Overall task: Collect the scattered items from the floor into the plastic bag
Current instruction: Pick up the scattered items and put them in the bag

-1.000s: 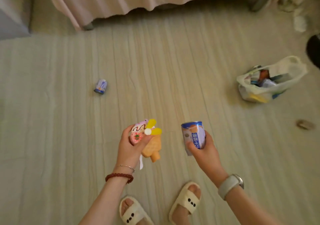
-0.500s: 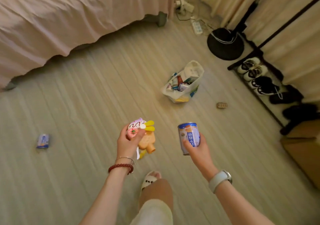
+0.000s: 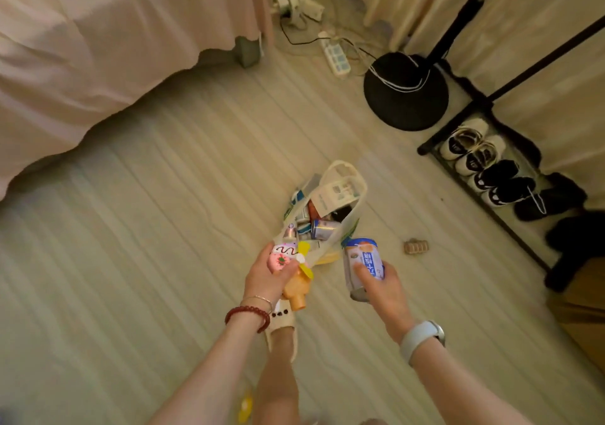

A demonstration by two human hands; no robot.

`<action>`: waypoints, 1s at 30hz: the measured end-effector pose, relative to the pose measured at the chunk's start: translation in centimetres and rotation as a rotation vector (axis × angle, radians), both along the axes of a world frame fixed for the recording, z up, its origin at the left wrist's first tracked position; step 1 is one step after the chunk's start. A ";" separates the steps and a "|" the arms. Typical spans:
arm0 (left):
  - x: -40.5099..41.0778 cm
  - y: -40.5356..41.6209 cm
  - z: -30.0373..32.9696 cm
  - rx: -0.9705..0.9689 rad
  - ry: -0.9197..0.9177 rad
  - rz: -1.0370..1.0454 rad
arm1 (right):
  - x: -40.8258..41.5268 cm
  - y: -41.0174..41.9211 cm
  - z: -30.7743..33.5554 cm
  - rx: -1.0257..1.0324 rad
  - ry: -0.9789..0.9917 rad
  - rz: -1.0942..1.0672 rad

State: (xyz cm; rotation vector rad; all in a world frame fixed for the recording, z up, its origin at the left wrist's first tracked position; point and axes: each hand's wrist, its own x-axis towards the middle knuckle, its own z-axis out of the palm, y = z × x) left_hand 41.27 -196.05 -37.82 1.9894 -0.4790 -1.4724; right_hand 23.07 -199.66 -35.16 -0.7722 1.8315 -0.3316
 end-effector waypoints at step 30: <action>-5.5 -15.2 -23.1 0.058 -0.233 -0.265 | -0.6 -13.6 -27.2 0.249 -0.139 -0.126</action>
